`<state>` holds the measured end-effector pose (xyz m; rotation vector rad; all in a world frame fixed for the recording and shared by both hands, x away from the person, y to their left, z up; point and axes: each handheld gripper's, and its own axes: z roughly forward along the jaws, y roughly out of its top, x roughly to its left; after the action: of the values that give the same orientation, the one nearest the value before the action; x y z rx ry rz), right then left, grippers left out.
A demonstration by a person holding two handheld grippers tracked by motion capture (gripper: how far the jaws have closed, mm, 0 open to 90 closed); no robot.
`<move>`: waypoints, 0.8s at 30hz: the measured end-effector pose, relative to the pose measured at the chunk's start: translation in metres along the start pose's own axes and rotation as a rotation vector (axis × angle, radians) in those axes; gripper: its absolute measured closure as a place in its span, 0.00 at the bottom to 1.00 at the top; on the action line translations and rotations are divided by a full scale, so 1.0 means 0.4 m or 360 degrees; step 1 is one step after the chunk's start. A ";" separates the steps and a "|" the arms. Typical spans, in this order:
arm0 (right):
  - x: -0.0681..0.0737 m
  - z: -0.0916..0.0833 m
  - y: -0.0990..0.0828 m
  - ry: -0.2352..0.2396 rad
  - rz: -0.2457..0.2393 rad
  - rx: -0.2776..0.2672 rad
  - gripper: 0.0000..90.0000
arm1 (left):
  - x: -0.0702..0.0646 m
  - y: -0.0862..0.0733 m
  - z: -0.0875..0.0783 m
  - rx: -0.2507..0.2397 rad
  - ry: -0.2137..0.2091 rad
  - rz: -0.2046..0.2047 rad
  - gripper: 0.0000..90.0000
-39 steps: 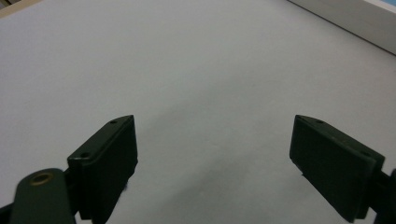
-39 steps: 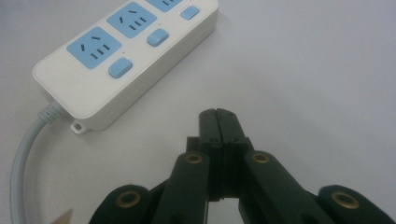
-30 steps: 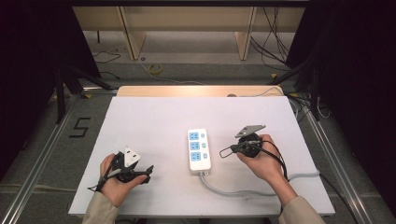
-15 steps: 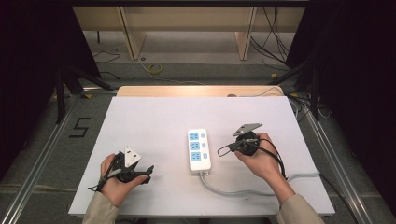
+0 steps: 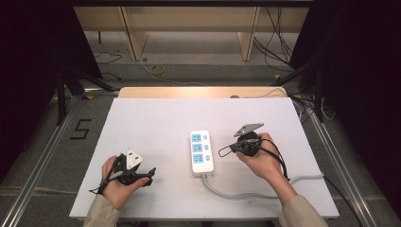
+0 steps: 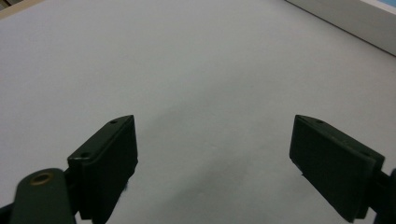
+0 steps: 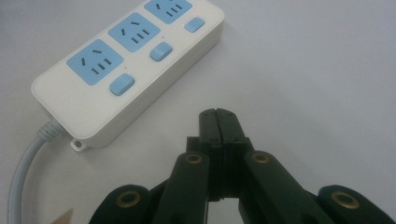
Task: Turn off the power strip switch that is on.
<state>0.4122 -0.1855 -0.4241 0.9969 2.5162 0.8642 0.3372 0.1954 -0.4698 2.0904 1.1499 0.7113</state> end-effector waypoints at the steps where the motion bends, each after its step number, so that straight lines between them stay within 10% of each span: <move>1: 0.000 0.000 0.003 0.0001 0.0001 0.0004 1.00 | 0.000 0.000 0.000 -0.0002 0.0002 0.0000 0.17; 24: 0.004 0.021 0.034 0.0006 -0.0020 0.0018 1.00 | -0.001 0.000 0.000 -0.0002 -0.0002 0.0003 0.17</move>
<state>0.4218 -0.1729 -0.4221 0.9825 2.5308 0.8499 0.3372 0.1950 -0.4697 2.0909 1.1472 0.7114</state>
